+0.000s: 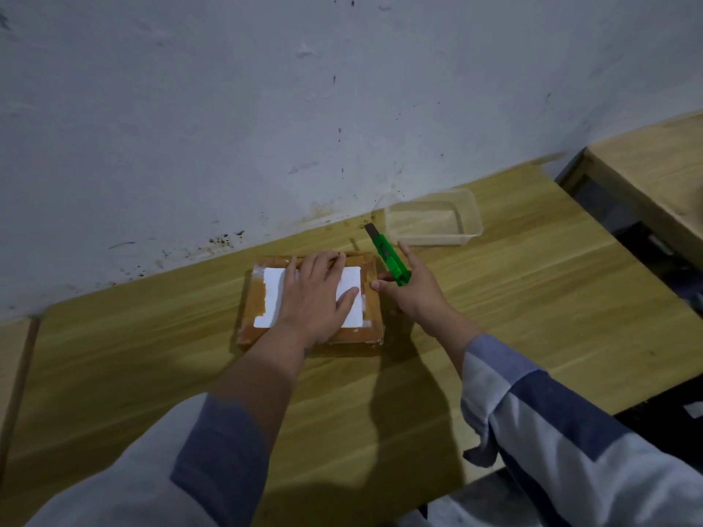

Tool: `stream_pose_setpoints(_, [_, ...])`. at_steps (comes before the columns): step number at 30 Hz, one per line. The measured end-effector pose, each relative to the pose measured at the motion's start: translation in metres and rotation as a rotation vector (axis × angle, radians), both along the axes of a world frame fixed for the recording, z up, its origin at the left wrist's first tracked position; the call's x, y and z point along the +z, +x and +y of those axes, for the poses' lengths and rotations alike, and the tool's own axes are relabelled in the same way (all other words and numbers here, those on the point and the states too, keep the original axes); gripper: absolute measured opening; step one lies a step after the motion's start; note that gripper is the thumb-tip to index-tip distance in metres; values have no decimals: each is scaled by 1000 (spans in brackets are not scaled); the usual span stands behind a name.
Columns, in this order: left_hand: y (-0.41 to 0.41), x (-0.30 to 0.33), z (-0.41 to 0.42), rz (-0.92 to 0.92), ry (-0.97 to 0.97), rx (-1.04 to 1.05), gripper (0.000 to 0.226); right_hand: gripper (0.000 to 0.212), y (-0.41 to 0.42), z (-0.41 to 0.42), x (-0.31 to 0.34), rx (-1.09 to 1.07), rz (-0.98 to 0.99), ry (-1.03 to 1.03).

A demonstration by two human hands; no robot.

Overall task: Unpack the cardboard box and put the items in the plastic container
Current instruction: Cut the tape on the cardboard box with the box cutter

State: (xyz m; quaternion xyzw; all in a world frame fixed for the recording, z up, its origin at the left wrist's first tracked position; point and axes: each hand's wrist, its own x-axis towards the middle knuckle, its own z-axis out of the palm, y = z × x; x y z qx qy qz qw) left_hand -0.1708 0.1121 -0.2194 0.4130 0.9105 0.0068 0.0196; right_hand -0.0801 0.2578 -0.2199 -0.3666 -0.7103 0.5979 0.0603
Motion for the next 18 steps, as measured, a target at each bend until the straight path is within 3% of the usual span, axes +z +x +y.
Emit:
stream_pose_setpoints(9, [0, -4, 4, -23, 111, 38, 57, 56, -12, 9, -10, -45, 54, 77])
stream_pose_setpoints(18, [-2, -12, 3, -84, 46, 63, 65, 28, -33, 6, -6, -82, 3, 267])
